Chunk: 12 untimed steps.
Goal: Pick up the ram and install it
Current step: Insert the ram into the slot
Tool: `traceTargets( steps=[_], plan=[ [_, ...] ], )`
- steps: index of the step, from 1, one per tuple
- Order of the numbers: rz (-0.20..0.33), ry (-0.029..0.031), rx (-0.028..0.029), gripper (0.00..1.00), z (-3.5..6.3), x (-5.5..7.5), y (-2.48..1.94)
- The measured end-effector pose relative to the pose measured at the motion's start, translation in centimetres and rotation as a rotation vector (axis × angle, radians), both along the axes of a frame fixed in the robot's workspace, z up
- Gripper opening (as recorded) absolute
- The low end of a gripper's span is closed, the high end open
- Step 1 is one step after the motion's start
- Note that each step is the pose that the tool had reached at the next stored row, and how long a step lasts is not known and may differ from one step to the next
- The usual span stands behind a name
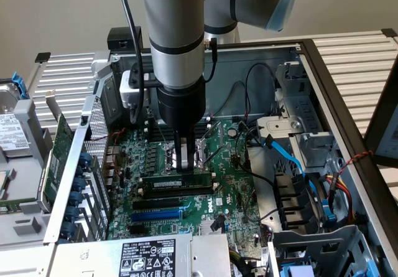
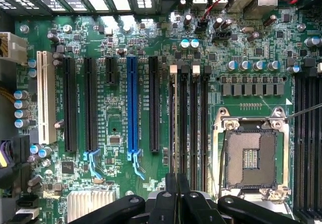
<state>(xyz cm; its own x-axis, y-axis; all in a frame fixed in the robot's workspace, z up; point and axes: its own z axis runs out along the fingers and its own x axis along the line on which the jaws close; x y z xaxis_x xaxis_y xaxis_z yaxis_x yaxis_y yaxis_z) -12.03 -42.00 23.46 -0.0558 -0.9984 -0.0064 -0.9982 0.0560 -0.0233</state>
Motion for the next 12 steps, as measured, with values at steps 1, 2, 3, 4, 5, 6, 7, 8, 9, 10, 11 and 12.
traceTargets(
  steps=[1, 2, 3, 4, 5, 6, 7, 8, 9, 10, 11, 12],
  plan=[
    [0.000, -0.0002, 0.0001, 0.12, -0.01, -0.01, 0.02],
    [0.000, -0.0004, 0.0001, 0.12, -0.02, -0.01, 0.05],
    [0.000, -0.0006, 0.0001, 0.12, -0.02, -0.01, 0.08],
    [0.000, -0.0009, 0.0001, 0.12, -0.02, -0.02, 0.09],
    [0.000, -0.0010, 0.0002, 0.12, -0.03, -0.02, 0.10],
    [0.000, -0.0012, 0.0002, 0.12, -0.04, -0.02, 0.11],
    [0.000, -0.0012, 0.0001, 0.12, -0.05, -0.02, 0.12],
    [0.000, -0.0012, 0.0000, 0.12, -0.05, -0.02, 0.12],
    [0.000, -0.0011, -0.0001, 0.12, -0.07, -0.02, 0.12],
    [0.000, -0.0012, -0.0001, 0.12, -0.08, -0.03, 0.12],
    [0.000, -0.0013, 0.0000, 0.12, -0.10, -0.03, 0.12],
    [0.000, -0.0013, 0.0001, 0.12, -0.14, -0.03, 0.12]
  ],
)
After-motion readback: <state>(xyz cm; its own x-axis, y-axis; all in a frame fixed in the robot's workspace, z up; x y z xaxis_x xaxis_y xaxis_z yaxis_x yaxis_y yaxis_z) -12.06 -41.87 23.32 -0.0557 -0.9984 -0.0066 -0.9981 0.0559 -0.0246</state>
